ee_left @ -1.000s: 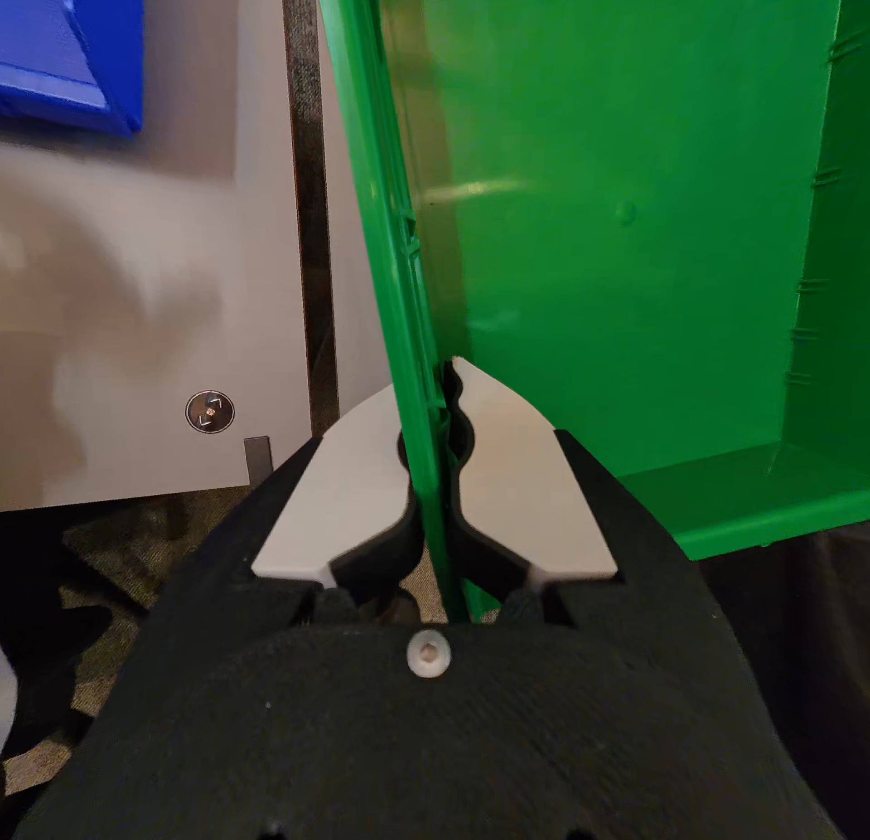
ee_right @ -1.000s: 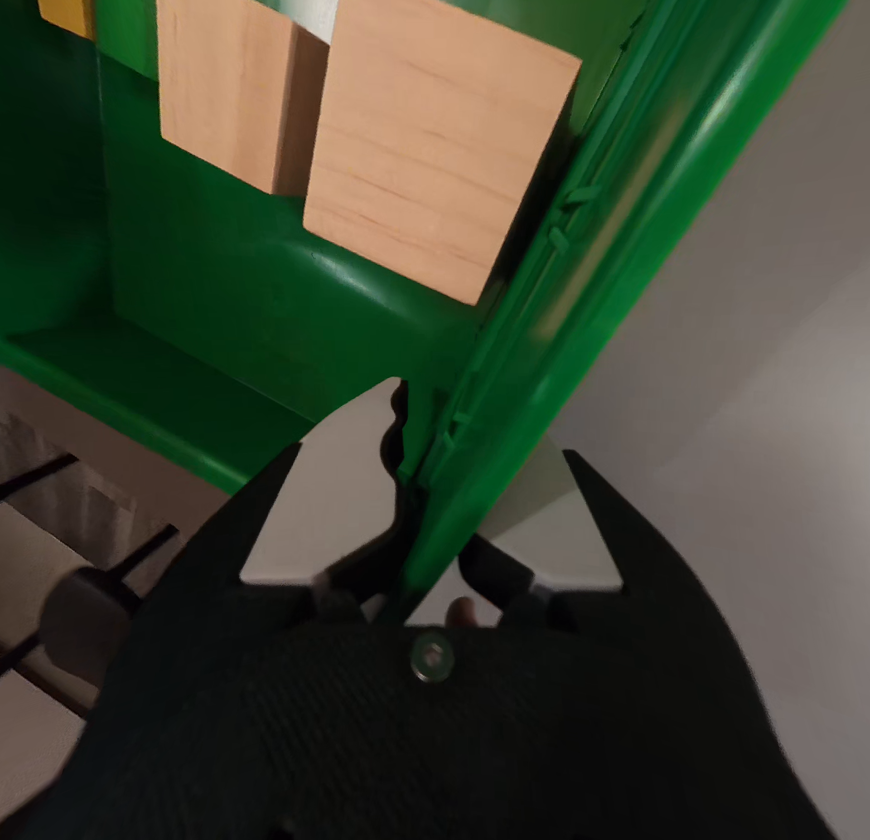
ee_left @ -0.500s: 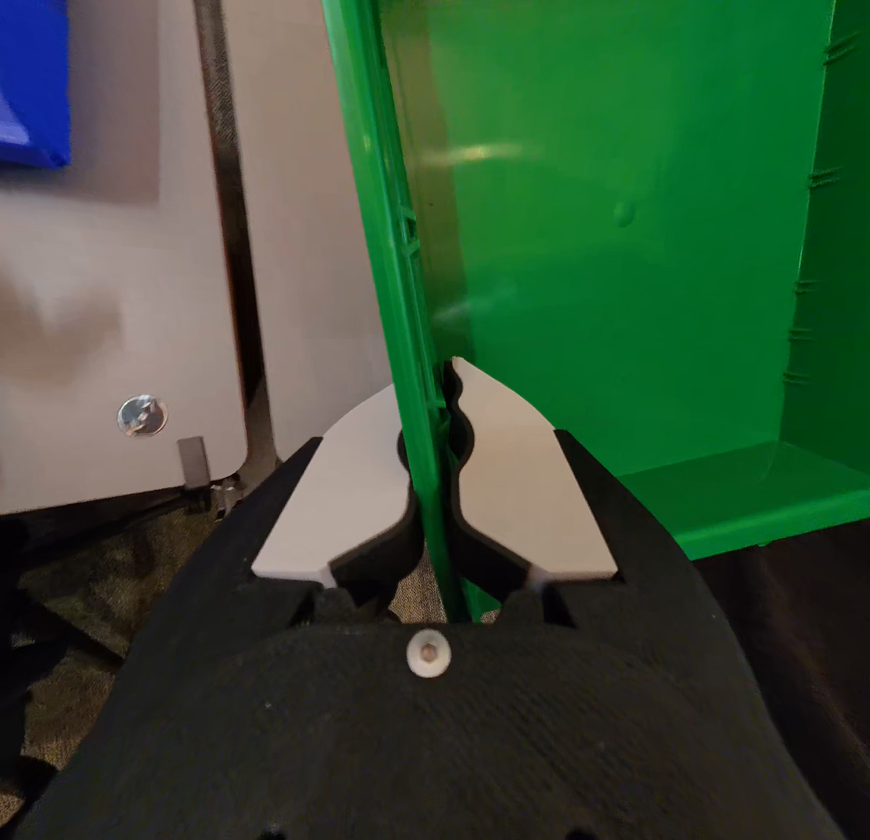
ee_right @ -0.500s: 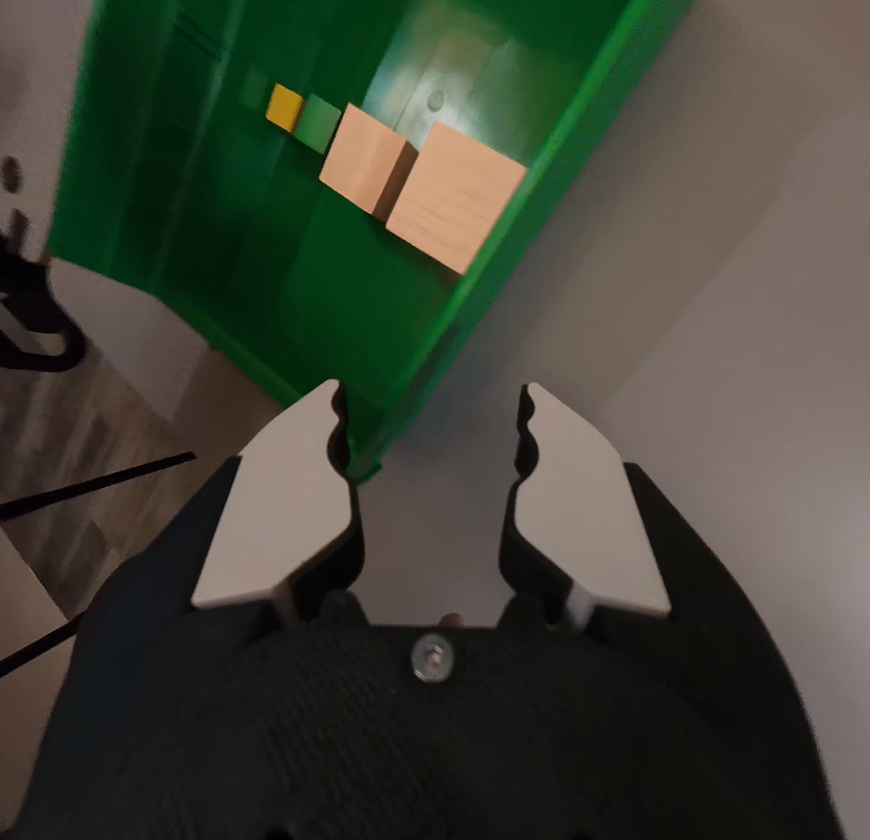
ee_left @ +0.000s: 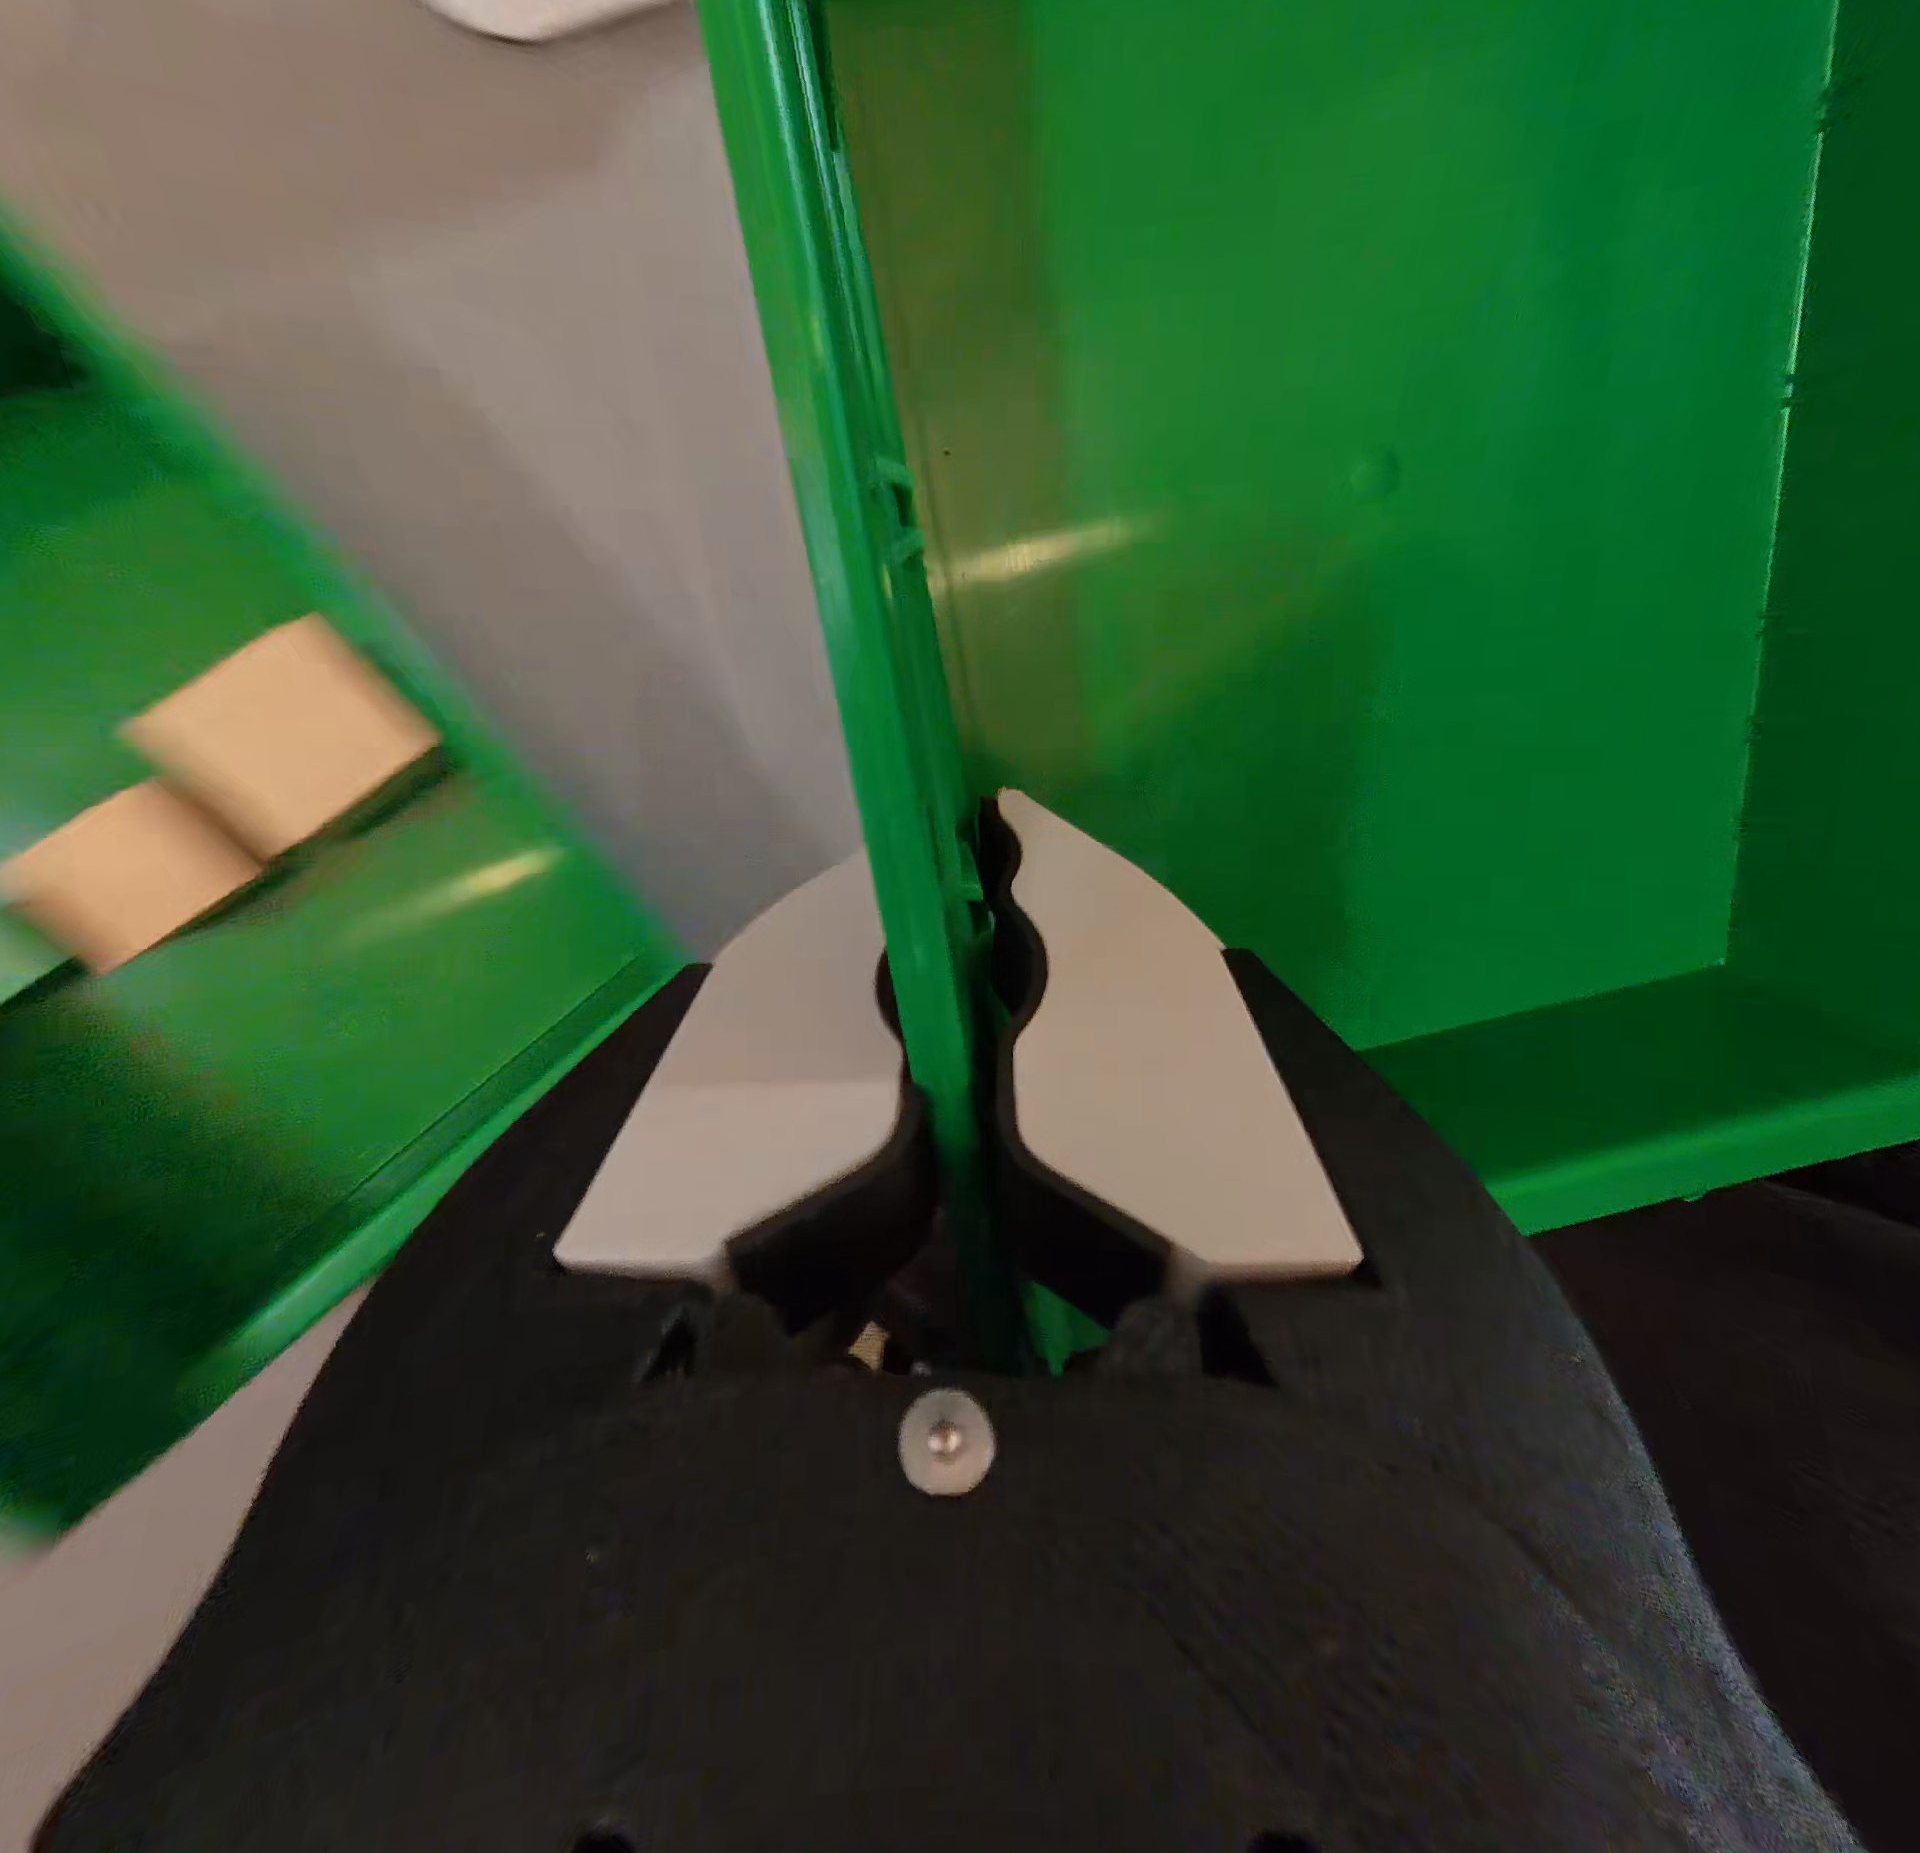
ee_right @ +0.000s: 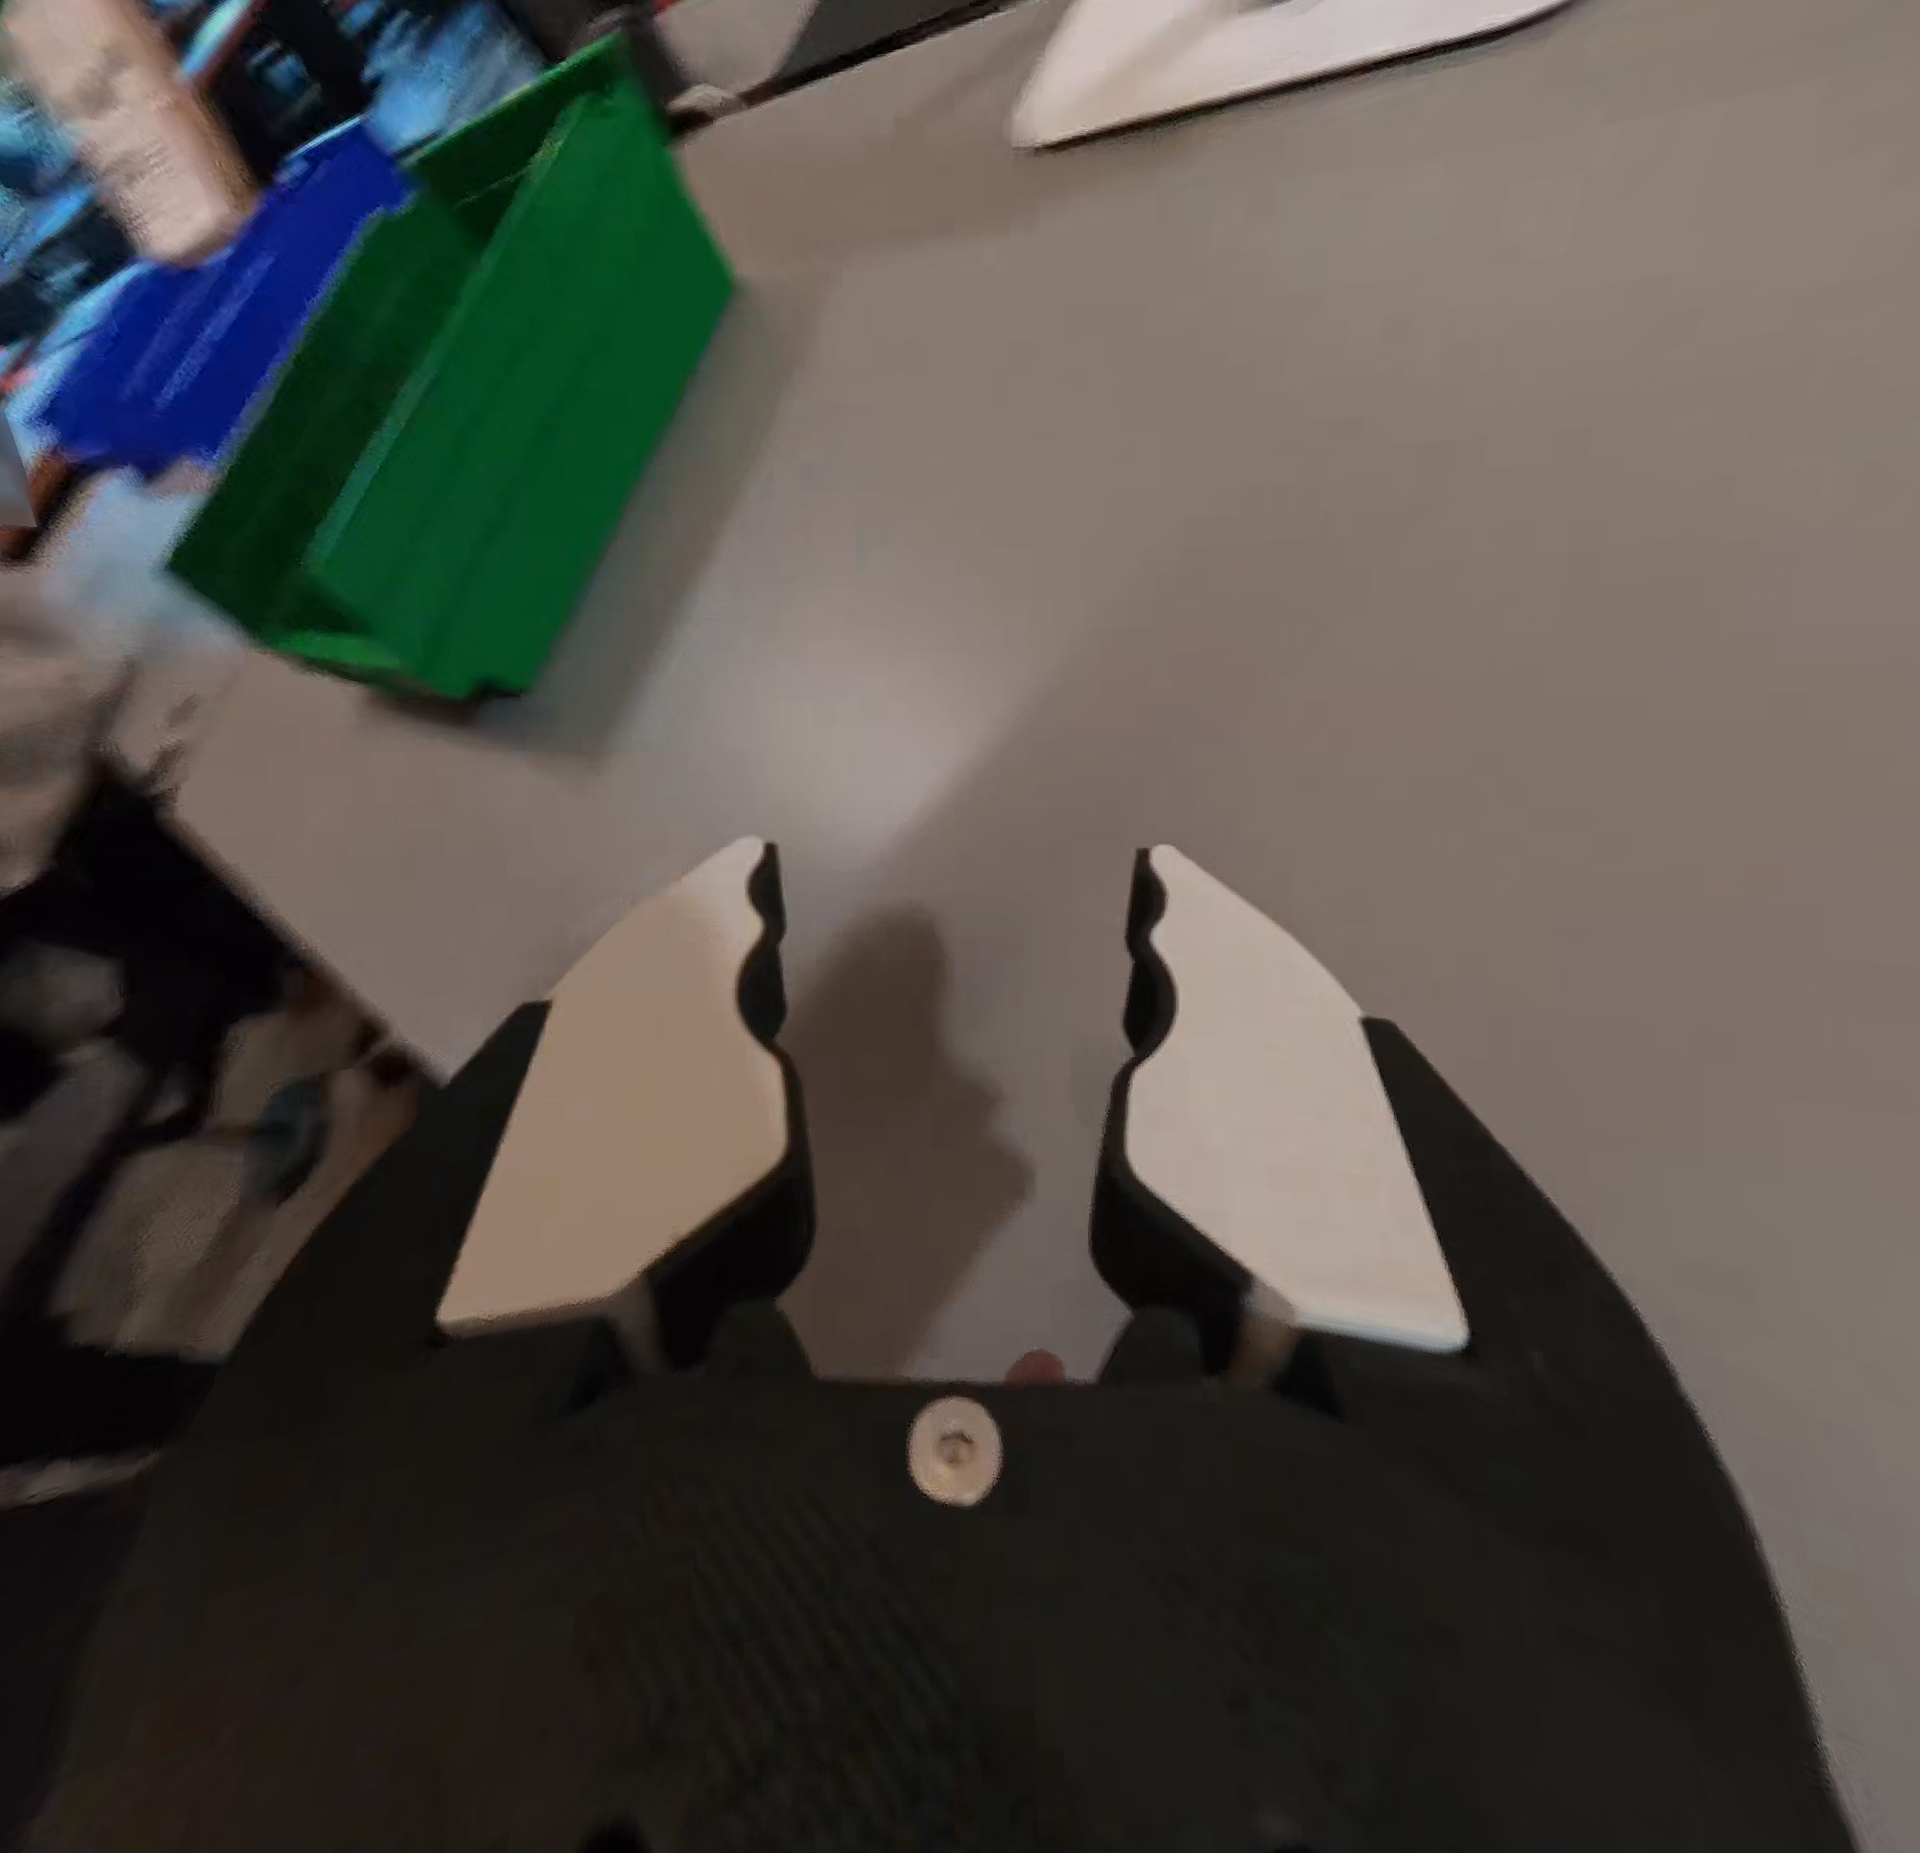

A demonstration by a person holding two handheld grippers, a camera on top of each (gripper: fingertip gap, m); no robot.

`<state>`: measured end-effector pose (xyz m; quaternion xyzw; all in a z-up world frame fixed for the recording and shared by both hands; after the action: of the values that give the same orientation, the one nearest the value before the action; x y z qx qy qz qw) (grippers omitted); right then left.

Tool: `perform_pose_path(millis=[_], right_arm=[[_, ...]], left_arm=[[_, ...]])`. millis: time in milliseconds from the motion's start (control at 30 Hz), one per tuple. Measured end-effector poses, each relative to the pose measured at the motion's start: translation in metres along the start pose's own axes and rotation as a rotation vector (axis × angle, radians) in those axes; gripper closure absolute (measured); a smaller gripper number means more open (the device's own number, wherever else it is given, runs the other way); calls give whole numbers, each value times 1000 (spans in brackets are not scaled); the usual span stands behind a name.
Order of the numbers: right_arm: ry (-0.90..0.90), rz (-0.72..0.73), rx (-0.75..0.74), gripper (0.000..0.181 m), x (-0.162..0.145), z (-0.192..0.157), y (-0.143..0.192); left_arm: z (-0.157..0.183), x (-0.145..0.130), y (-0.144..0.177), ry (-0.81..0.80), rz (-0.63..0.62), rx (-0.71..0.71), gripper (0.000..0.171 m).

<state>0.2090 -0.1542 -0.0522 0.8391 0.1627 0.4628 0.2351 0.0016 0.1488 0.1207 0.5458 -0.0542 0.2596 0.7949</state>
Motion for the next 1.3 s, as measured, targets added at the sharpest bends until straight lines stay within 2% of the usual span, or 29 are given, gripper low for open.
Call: perform_pose_path(millis=[100,200,267,333,433,567,700,767,833,933,1000,1033,1133,1300], right_arm=[[4,94,-132,116,-13,33,56],[-39,288,-182,114,-24,50,113],[-57,347,-218,113,-33,54,140],[-33,388,-292,120,-44,48,165],[69,435,-446,130,-70,25,197],[92,453,-552,130,-104,15,216],[101,360,-592,122,-112,22,209],[109,337,-612,124,-111,25,205],[101,326,-577,123,-111,25,200],[114,308,-562,119,-112,23,195],[129,304,-577,117,-114,22,195],[134,308,-580,117,-114,21,196],[138,323,-580,116,-113,20,197],[162,292,-567,112,-113,18,188]], left_arm=[[54,28,-85,-58,-95,-112,162],[96,51,-162,-93,-139,-114,162],[118,65,-212,-79,-155,-100,162],[136,80,-258,-48,-158,-86,162],[153,105,-314,-12,-153,-20,162],[170,134,-364,75,-174,80,163],[183,153,-390,146,-158,153,165],[197,157,-396,139,-158,210,166],[212,156,-400,154,-124,203,155],[230,149,-409,230,-68,103,139],[244,137,-417,186,-117,69,127],[248,130,-421,147,-146,96,124],[259,112,-421,45,-167,95,128],[264,98,-413,-23,-180,68,123]])
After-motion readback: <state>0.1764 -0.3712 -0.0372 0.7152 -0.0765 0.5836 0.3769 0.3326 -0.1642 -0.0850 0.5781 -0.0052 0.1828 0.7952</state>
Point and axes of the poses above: each gripper's, where its closed fingertips meet, y back along the fingers, x out of its top, z = x × y across the jaws, the point moved 8 cm from there along y, back along the fingers, and after that the axes turned 3 degrees about -z, right-handed, at the moved point
